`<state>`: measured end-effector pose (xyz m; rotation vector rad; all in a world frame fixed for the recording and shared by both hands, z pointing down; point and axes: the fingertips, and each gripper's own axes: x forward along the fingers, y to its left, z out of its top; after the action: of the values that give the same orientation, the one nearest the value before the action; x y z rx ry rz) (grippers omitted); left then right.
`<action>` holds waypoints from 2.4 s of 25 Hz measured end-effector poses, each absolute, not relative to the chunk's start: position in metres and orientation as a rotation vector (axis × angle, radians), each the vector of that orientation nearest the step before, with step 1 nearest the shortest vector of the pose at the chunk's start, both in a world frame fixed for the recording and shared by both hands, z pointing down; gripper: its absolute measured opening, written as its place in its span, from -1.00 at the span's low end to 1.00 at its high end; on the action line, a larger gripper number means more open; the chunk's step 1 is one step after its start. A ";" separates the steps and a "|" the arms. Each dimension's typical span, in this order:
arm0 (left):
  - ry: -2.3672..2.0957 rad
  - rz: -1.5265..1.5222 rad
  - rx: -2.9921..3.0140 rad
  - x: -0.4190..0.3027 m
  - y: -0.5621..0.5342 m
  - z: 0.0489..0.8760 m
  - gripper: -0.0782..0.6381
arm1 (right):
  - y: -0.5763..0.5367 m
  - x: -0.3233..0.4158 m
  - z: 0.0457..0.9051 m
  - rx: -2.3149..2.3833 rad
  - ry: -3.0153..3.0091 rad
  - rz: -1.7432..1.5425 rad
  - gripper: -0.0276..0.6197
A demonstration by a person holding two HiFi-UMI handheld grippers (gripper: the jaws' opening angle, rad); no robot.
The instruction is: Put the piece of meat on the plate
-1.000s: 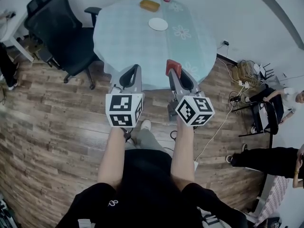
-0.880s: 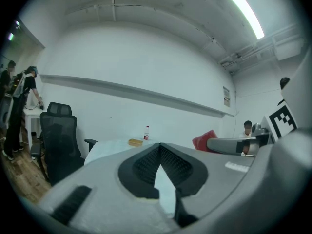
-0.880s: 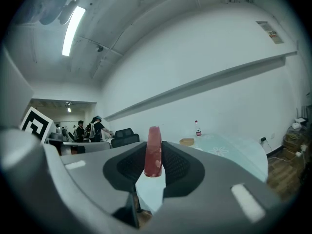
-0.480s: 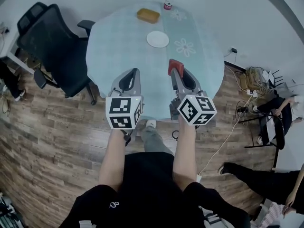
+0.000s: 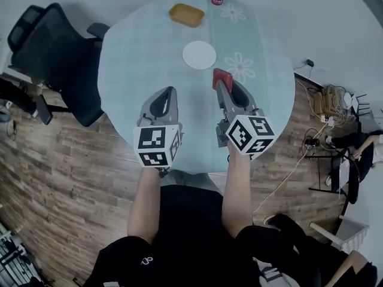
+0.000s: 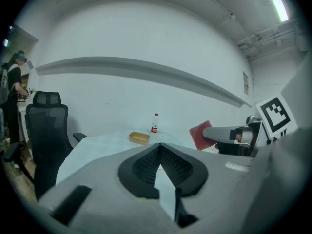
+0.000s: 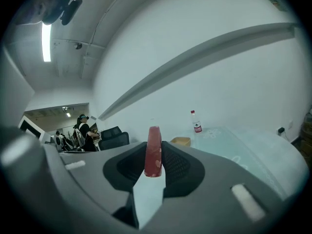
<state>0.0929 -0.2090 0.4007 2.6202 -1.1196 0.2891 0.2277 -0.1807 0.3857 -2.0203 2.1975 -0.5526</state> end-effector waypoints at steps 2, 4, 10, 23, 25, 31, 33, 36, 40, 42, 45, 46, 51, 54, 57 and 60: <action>-1.117 0.312 2.605 0.094 -0.221 0.411 -0.80 | -0.192 0.224 0.398 -2.013 2.208 -0.584 -0.61; -1.095 0.344 2.586 0.094 -0.230 0.428 -0.80 | -0.200 0.216 0.416 -2.017 2.220 -0.632 -0.61; -0.975 0.409 2.558 0.113 -0.249 0.464 -0.80 | -0.211 0.218 0.477 -2.050 2.184 -0.851 -0.61; -1.022 0.458 2.458 0.075 -0.298 0.492 -0.80 | -0.313 0.261 0.576 -2.098 2.244 -1.162 -0.61; -1.045 0.468 2.427 0.066 -0.304 0.502 -0.80 | -0.340 0.268 0.584 -2.093 2.252 -1.202 -0.61; -1.101 0.485 2.363 0.042 -0.323 0.518 -0.80 | -0.393 0.272 0.601 -2.024 2.269 -1.331 -0.61; -1.129 0.480 2.349 0.033 -0.334 0.518 -0.80 | -0.408 0.267 0.609 -1.987 2.279 -1.385 -0.61; -1.176 0.477 2.326 0.019 -0.344 0.518 -0.80 | -0.420 0.266 0.620 -1.923 2.221 -1.461 -0.61; -1.233 0.465 2.277 -0.007 -0.359 0.523 -0.80 | -0.428 0.268 0.629 -1.899 2.149 -1.493 -0.60; -1.251 0.460 2.254 -0.016 -0.365 0.525 -0.80 | -0.429 0.270 0.633 -1.915 2.159 -1.499 -0.57; -1.252 0.457 2.253 -0.015 -0.367 0.523 -0.80 | -0.424 0.277 0.642 -2.013 2.240 -1.493 -0.35; -1.246 0.454 2.262 -0.012 -0.366 0.520 -0.80 | -0.422 0.280 0.643 -2.038 2.253 -1.485 -0.33; -1.216 0.444 2.319 -0.001 -0.365 0.501 -0.80 | -0.415 0.287 0.631 -2.191 2.307 -1.372 -0.17; -1.189 0.423 2.364 0.012 -0.361 0.485 -0.80 | -0.406 0.287 0.587 -2.214 2.296 -1.172 -0.22; -1.144 0.382 2.439 0.034 -0.353 0.463 -0.80 | -0.382 0.284 0.514 -2.306 2.362 -0.743 -0.51; -1.114 0.372 2.580 0.063 -0.347 0.436 -0.80 | -0.346 0.282 0.443 -2.381 2.383 -0.338 -0.75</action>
<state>0.0630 -0.3469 0.4358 2.5802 -1.1136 0.3723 0.2820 -0.3456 0.4435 -2.3807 2.3832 -0.3381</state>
